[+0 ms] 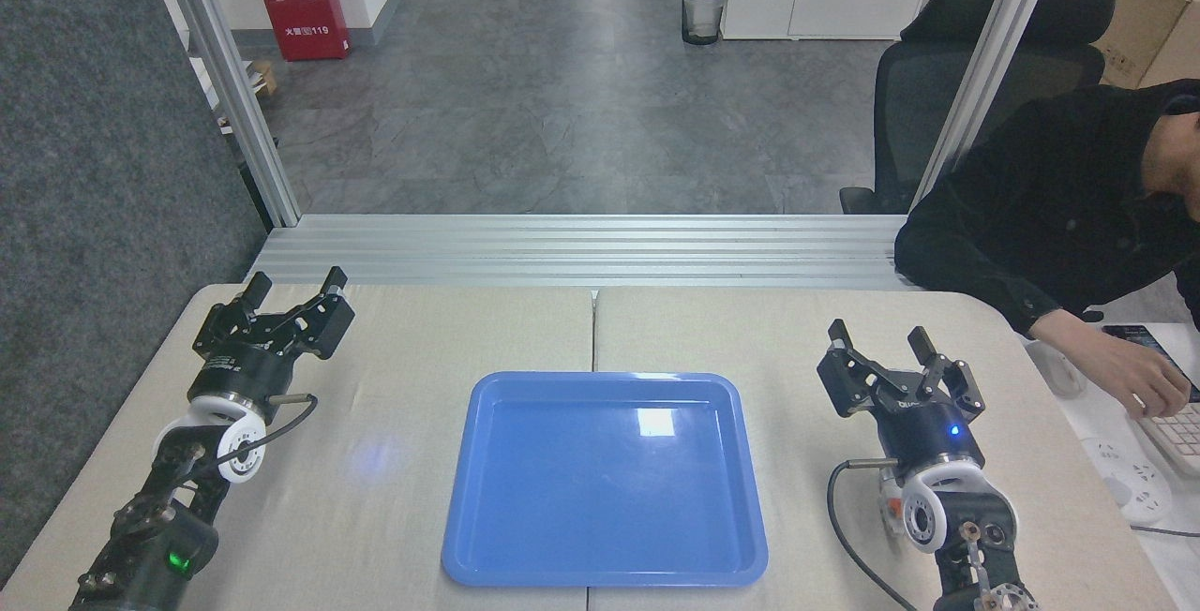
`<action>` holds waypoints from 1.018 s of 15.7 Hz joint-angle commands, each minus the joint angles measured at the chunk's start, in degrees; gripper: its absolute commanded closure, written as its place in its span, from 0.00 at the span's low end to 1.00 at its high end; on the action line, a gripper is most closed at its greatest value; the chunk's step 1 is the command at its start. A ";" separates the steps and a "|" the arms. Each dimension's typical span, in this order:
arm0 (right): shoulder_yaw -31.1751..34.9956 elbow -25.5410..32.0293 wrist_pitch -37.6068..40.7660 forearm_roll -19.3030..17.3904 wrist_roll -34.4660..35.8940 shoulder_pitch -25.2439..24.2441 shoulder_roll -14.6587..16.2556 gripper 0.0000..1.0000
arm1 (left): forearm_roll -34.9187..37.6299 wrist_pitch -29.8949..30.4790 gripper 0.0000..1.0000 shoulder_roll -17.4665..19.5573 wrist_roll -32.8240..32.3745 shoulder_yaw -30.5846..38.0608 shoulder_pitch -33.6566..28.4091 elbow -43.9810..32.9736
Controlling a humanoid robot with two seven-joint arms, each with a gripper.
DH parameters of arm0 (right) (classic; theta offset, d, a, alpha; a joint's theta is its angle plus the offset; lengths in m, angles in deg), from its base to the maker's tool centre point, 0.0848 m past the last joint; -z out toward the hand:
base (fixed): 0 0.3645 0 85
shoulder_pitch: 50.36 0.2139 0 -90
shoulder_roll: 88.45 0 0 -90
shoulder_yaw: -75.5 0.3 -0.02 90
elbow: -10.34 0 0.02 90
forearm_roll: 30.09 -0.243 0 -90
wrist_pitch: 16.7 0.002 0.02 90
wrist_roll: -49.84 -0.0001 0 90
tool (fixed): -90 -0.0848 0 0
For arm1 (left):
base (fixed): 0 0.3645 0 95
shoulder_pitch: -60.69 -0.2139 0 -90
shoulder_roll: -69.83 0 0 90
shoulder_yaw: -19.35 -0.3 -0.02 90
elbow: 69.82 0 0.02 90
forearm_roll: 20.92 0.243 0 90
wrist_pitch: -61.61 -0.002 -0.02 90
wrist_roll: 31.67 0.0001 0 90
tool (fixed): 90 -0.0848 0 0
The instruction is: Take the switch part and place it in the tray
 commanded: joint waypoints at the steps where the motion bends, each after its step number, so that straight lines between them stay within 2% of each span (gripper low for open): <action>1: 0.10 0.02 0.11 -0.01 -0.01 -0.51 -0.58 0.00 | 0.00 -0.03 0.00 0.00 -0.04 0.00 0.00 0.04; 16: 0.01 0.02 0.11 -0.01 -0.01 -0.95 -0.58 0.00 | 0.00 -0.03 0.00 0.00 -0.04 0.00 0.00 0.04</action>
